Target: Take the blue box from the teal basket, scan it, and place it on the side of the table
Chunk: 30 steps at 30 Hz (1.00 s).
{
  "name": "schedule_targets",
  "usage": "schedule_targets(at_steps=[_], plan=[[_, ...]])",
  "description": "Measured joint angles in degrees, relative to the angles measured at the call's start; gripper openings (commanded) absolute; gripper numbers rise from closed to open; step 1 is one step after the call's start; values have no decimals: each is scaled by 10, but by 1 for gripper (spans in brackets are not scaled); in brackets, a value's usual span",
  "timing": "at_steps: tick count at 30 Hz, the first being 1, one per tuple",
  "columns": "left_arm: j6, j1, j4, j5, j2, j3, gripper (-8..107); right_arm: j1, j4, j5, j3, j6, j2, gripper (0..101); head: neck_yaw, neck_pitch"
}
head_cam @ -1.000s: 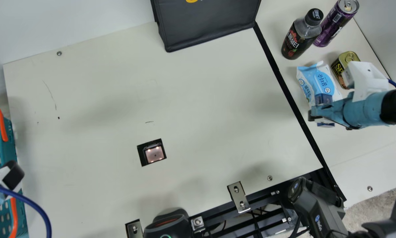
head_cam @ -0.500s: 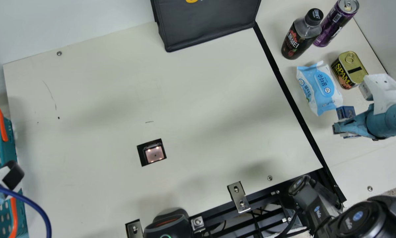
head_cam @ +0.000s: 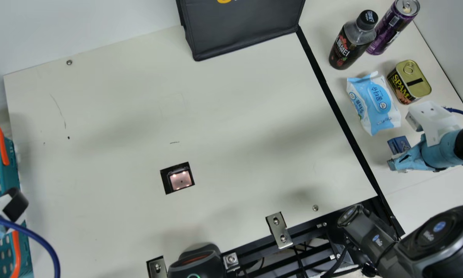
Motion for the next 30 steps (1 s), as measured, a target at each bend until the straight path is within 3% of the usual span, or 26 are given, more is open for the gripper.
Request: schedule_targets(at_steps=[12,30], plan=[[0,0,0,0,0,0,90,13,-23,-65,26,-1,39,0,0,-1],[0,0,0,0,0,0,90,35,-23,-92,36,17,47,60,0,-1]])
